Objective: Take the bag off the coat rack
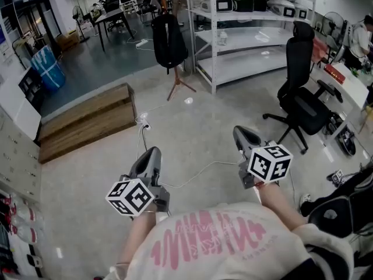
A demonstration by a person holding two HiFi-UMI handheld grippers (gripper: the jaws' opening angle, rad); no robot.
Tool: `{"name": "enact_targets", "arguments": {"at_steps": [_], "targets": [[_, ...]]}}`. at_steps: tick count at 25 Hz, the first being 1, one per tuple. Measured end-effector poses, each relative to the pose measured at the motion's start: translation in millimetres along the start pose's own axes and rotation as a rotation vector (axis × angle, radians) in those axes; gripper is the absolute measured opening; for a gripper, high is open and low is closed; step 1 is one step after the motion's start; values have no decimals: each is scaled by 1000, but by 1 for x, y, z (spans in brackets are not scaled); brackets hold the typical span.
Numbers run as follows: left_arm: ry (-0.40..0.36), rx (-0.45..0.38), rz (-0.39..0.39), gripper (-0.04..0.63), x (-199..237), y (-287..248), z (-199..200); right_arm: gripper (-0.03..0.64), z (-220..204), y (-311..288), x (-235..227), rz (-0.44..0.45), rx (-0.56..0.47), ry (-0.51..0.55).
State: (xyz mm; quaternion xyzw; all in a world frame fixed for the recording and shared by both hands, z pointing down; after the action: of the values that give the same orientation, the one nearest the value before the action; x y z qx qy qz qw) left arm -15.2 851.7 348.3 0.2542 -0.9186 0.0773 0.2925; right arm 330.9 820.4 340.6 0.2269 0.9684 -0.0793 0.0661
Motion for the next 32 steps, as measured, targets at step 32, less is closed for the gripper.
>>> {"name": "enact_targets", "arguments": {"at_steps": [32], "targets": [[68,24,186,3,141,-69,22,6,-44,-210,-46,77,303,29]]}}
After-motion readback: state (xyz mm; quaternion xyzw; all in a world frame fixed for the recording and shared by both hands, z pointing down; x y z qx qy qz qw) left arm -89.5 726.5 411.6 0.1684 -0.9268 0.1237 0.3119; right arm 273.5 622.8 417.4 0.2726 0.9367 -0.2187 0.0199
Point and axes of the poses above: the fingertips, and each gripper's own axes: y backward along the fingers, x to its left, z out of its top, the point moved 10 cm from there along y, backward along the fingers, and after that the axes turned 7 degrees about y, right-handed, at the moved point
